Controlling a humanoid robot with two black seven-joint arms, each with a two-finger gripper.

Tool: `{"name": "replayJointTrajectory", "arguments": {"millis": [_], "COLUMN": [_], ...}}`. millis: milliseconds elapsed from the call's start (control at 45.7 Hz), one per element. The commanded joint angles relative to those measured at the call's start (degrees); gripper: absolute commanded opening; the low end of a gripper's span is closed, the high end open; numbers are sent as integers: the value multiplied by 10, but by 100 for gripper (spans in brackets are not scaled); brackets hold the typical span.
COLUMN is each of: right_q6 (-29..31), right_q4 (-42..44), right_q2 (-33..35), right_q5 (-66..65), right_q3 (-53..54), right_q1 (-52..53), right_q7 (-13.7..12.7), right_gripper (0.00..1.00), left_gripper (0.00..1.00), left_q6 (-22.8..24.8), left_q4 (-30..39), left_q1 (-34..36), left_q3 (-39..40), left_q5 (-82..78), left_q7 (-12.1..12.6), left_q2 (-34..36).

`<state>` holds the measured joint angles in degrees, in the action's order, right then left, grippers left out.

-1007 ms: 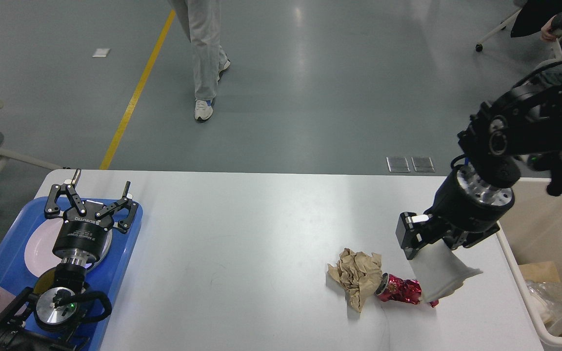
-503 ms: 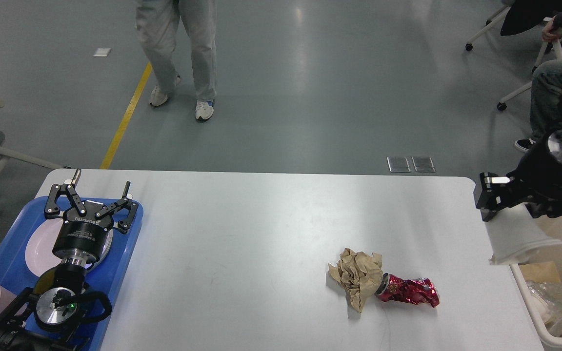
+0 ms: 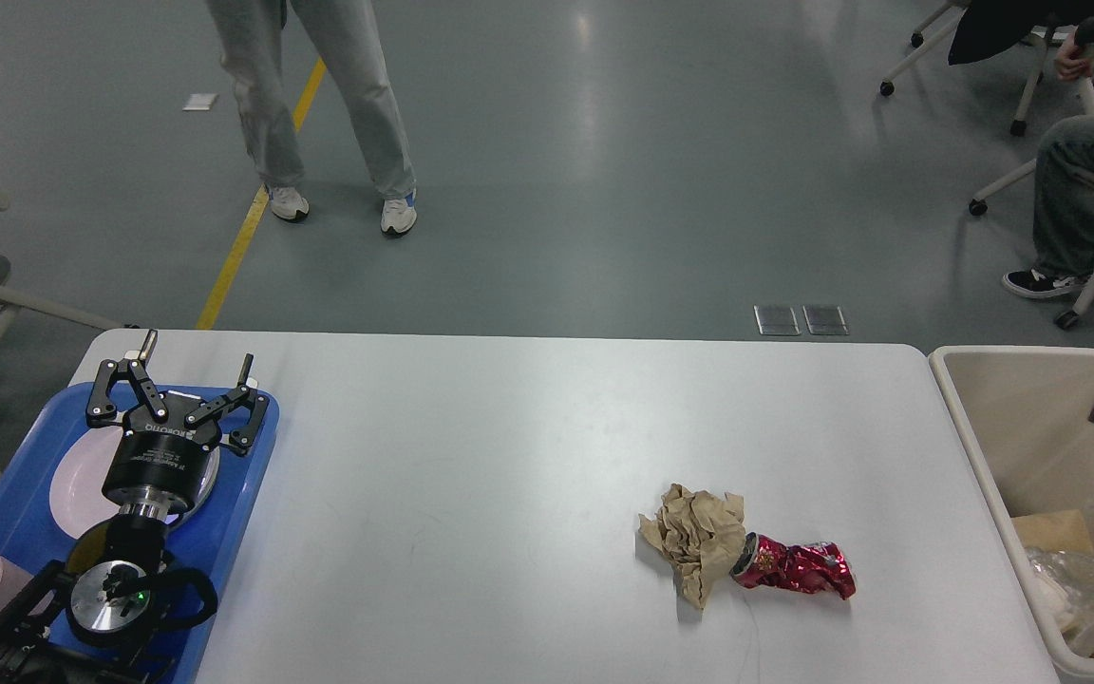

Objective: Tidy desktop
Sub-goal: 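Carry the paper cup to the white bin and release it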

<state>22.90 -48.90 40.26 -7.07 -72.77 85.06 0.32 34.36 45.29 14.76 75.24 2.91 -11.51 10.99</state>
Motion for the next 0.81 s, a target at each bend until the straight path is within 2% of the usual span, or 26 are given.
{"name": "replayJointTrajectory", "arguments": {"millis": [0,109,263,350,569,788], "right_q6": [-42,-82,-126,-154,-204,-206], "right_q4": [128,221,379,454,471,471], "right_q2": [-4,-31,-117,-164,-202,-208], "right_q5": [1,0,0,0,0,-1], "right_q3": [88,157,220,240,260,259], "right_q1": [-153,-250,-398,-463,-505,-519], "right_q7": [-5,-25,-72,-78,-79,-80], "right_gripper": [0,0,0,0,0,0], "left_gripper": [96,96,96,96,96,96], "left_q6": [0,0,0,0,0,0], "left_q4": [1,0,0,1,0,1], "left_q1": [1,1,0,1,1,1], "left_q3": [0,0,0,0,0,0], "left_q5": [0,0,0,0,0,0], "left_q7": [0,0,0,0,0,0], "left_q2": [0,0,0,0,0,0]}}
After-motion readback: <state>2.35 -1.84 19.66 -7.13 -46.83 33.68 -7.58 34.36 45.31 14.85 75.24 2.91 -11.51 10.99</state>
